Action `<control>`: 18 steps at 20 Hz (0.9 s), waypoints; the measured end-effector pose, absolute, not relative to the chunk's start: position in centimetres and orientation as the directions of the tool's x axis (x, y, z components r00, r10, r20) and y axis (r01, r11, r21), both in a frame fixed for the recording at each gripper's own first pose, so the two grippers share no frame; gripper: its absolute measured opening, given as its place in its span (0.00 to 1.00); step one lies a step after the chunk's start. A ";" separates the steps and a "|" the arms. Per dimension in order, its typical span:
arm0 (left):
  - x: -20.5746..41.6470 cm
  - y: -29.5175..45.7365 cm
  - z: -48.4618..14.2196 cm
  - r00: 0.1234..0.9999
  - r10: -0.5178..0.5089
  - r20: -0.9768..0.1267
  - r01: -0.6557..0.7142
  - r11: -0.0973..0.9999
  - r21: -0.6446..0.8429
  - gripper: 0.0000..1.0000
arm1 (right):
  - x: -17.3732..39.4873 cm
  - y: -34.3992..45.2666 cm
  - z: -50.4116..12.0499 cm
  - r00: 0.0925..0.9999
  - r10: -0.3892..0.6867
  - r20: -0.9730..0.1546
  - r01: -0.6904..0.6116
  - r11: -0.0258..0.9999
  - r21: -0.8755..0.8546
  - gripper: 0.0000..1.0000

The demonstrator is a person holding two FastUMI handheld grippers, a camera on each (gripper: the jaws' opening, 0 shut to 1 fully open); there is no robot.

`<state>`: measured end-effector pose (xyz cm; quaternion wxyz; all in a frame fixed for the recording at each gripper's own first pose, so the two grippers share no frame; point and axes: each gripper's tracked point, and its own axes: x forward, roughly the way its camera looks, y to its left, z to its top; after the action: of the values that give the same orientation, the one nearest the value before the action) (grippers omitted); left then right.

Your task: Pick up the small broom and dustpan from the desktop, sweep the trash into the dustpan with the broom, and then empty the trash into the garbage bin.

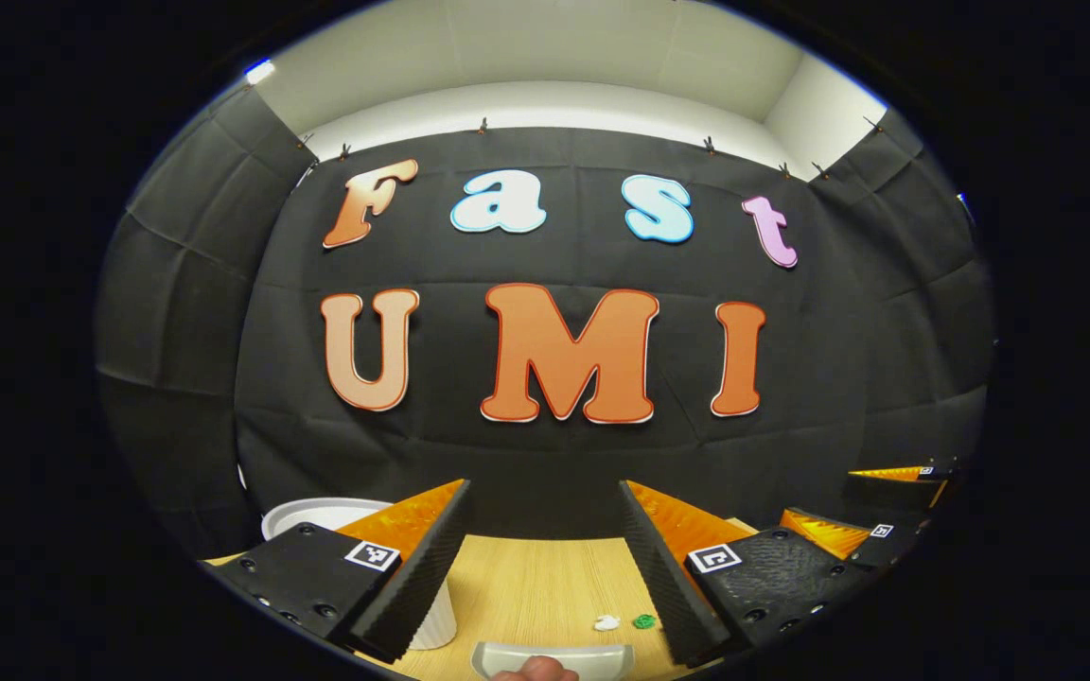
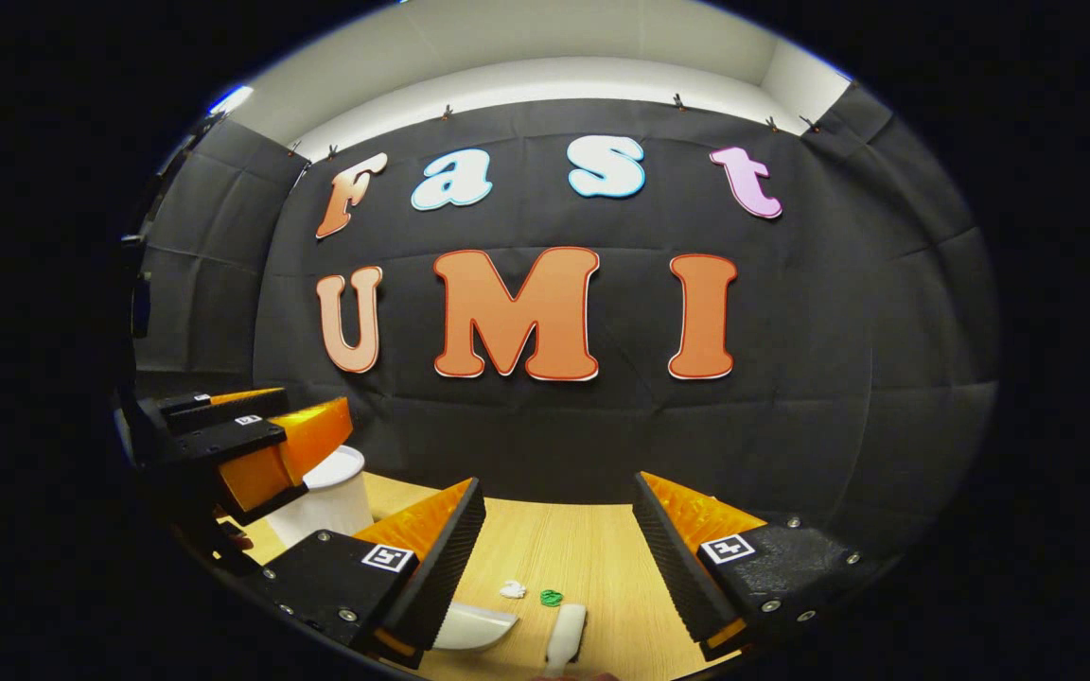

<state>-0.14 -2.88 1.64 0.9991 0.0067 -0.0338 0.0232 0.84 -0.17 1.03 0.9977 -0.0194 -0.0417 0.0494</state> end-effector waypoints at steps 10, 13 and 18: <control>0.0 -3.1 -7.0 0.982 0.019 -0.189 -0.025 0.999 -0.028 0.95 | 2.1 -0.7 -5.8 0.992 0.089 -0.094 -0.095 0.994 -0.057 0.94; -0.7 -3.4 -11.8 0.946 0.002 -0.325 -0.015 0.999 -0.040 0.95 | 2.1 -0.9 -10.1 0.971 0.094 -0.220 -0.102 0.994 -0.026 0.95; -3.5 -3.3 -21.3 0.779 -0.004 -0.627 -0.065 0.994 -0.087 0.95 | 1.9 -1.9 -19.7 0.865 0.092 -0.494 -0.084 0.996 0.038 0.95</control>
<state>-3.54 -3.26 -21.29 0.9416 -0.0521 0.3323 0.0163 1.92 -1.91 -19.67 0.9656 0.0078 0.2560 0.0458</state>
